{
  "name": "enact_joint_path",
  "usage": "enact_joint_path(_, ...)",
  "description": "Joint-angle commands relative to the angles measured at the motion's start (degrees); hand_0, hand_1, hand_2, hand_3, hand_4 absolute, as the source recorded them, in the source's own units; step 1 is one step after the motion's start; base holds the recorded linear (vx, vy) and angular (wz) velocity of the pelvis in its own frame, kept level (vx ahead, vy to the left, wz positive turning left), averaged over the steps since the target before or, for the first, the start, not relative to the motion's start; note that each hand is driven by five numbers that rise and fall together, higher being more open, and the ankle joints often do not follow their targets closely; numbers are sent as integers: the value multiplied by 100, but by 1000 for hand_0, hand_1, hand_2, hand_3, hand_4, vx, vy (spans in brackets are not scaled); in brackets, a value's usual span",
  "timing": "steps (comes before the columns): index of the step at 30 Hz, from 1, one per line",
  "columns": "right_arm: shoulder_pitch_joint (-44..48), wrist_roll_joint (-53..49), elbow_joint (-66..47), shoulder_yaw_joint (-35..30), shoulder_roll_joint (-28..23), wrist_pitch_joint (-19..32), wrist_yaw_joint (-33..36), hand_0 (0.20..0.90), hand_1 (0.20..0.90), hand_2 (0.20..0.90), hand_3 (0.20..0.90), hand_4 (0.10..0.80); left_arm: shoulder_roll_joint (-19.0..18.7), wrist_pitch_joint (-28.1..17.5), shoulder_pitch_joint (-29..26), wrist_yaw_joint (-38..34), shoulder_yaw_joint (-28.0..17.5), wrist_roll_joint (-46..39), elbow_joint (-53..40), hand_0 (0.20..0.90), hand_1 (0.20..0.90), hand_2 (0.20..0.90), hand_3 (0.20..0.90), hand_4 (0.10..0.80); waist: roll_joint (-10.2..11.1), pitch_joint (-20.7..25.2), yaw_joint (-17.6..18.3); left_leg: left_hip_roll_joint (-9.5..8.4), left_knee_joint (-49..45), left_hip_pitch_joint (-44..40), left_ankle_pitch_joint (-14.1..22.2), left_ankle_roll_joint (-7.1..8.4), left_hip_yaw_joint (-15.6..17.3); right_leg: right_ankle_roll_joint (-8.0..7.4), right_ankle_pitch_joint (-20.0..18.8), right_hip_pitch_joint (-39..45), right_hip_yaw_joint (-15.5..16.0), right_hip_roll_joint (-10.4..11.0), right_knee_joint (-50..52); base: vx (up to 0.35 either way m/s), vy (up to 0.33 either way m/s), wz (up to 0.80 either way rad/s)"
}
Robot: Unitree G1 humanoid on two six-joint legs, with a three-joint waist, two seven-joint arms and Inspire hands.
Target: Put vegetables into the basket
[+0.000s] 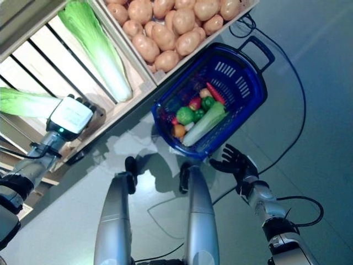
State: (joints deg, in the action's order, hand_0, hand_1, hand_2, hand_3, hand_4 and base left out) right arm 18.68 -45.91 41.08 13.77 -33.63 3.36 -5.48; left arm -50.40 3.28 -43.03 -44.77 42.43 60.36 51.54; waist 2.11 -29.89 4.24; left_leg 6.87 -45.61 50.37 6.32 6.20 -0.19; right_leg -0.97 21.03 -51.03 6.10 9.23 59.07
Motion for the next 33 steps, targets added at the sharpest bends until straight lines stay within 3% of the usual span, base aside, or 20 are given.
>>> enact_joint_path(1,-74,-251,-234,-257,-334,485,107,900,900,900,900,800,-330,469,-184,-625,-607,-813,4,300,300,300,300,400,-49,10,11,18,-98,-500,721,-138,321,-326,-678,568,-240,160,-862,0,0,0)
enact_joint_path(8,-243,-141,-285,-284,-209,547,75,900,900,900,900,800,-209,-241,174,-1786,-1315,-1769,-362,300,300,300,300,400,-30,10,-83,8,90,-825,693,-133,320,-316,-677,906,-180,165,-1048,9,-5,0)
enact_joint_path(12,-383,-145,-356,-335,-125,578,52,900,900,900,900,800,-133,-535,435,-1850,-1698,-2089,-805,300,300,300,300,400,-27,12,-143,1,327,-1043,605,-134,303,-310,-712,1108,-133,167,-1210,24,-33,2)
enact_joint_path(15,-524,-102,-484,-343,-21,616,5,900,900,900,900,800,-50,-927,723,-1754,-2017,-2781,-1198,300,300,300,300,400,-20,59,-173,-1,580,-1223,481,-124,312,-324,-794,1277,-107,157,-1428,37,-38,3)
enact_joint_path(16,-596,-95,-578,-335,50,635,33,900,900,900,900,800,65,-1126,876,-1660,-2216,-3062,-1405,300,300,300,300,400,-23,95,-195,-7,764,-1320,402,-113,306,-336,-839,1369,-104,146,-1581,58,-66,7)
enact_joint_path(17,-694,-102,-613,-325,144,697,21,900,900,900,900,800,201,-1624,1068,-1523,-2438,-3466,-1683,300,300,300,300,400,-28,162,-228,-19,1024,-1460,286,-115,294,-341,-924,1522,-90,150,-1849,51,-58,8)
enact_joint_path(19,-763,-69,-646,-328,219,731,5,900,900,900,900,800,298,-1826,1200,-1424,-2589,-3692,-1878,300,300,300,300,400,-32,209,-250,-33,1224,-1577,196,-125,284,-343,-984,1630,-67,155,-2021,53,-47,10)
enact_joint_path(25,-1153,155,-806,-413,728,1004,36,900,900,900,900,800,1117,-2899,1921,-9,-3423,-5463,-2978,300,300,300,300,400,-23,518,-432,-244,2123,-2256,-148,-198,158,-429,-1283,2355,191,250,-2973,71,-52,8)
enact_joint_path(29,-1401,405,-935,-489,1065,1090,7,900,900,900,900,800,1664,-2941,2390,837,-3737,-6019,-3772,300,300,300,300,400,-27,836,-543,-381,2918,-2865,-416,-253,70,-488,-1593,3097,455,294,-3949,150,-55,11)
enact_joint_path(33,-1545,553,-1101,-571,1235,1025,-51,900,900,900,900,800,2010,-2852,2678,1735,-3856,-6944,-4311,300,300,300,300,400,-49,1156,-626,-404,3735,-3507,-658,-264,66,-560,-1864,3872,717,273,-4818,168,-42,9)
